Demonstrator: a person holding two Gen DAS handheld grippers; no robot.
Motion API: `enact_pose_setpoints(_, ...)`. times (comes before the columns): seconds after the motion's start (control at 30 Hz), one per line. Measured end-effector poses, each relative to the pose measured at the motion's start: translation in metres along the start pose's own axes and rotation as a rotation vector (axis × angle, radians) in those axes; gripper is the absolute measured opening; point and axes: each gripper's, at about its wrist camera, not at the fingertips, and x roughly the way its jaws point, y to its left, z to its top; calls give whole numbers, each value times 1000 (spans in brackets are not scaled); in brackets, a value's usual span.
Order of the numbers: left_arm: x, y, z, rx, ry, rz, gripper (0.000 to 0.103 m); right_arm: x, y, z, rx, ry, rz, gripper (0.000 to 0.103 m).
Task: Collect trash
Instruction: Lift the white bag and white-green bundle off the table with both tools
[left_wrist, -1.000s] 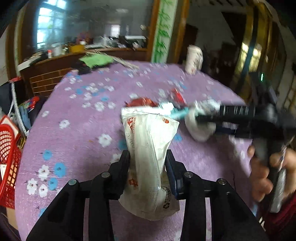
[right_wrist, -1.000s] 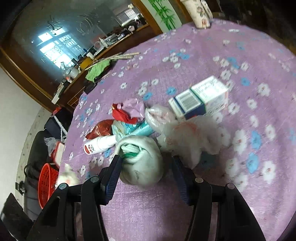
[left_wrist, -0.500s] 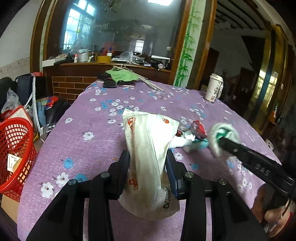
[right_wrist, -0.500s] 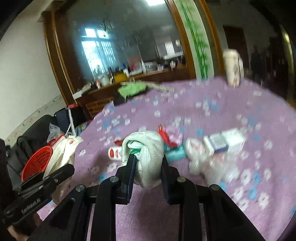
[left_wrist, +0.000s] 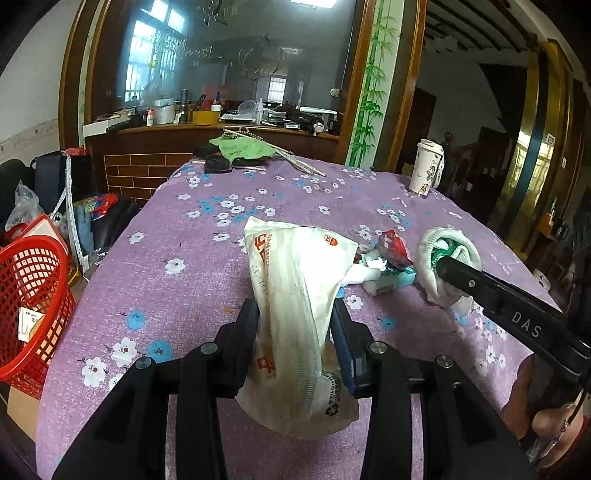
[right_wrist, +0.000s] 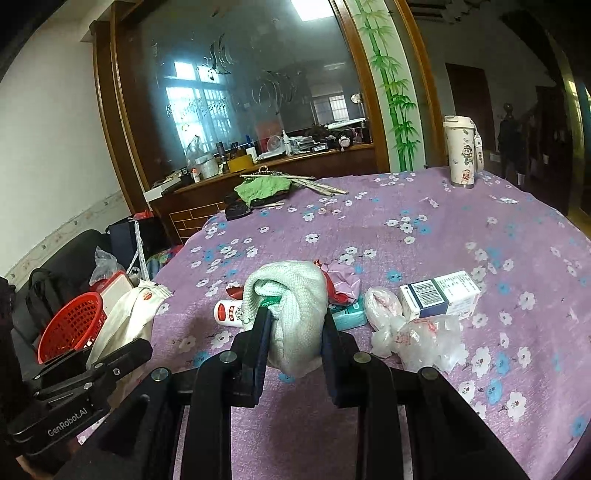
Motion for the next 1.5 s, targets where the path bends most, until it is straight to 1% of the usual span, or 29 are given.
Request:
enact_pose_setpoints(0.2, 3, 2, -2, -23, 27, 6, 39, 2, -4, -1, 13, 10, 15, 27)
enact_pose_setpoints(0.3, 2, 5, -3, -35, 27, 14, 39, 2, -5, -1, 13, 11, 17, 27)
enact_pose_setpoints(0.43, 4, 3, -5, -30, 45, 34, 39, 2, -5, 0, 13, 12, 18, 27)
enact_pose_setpoints(0.8, 6, 3, -9, -32, 70, 40, 39, 5, -8, 0, 29, 31, 17, 28)
enact_pose_setpoints(1.07, 3, 1, -9, -13, 62, 41, 39, 6, -6, -1, 31, 46, 11, 27)
enact_pose_setpoints(1.2, -6, -1, -10, -1, 57, 37, 39, -2, -1, 2, 40, 69, 35, 27)
enact_pose_setpoints(1.27, -10, -3, -11, 14, 56, 48, 39, -9, 4, 3, 35, 77, 49, 28)
enact_pose_setpoints(1.5, -18, -4, -17, 25, 60, 56, 39, -31, 19, -9, 7, 74, 61, 28)
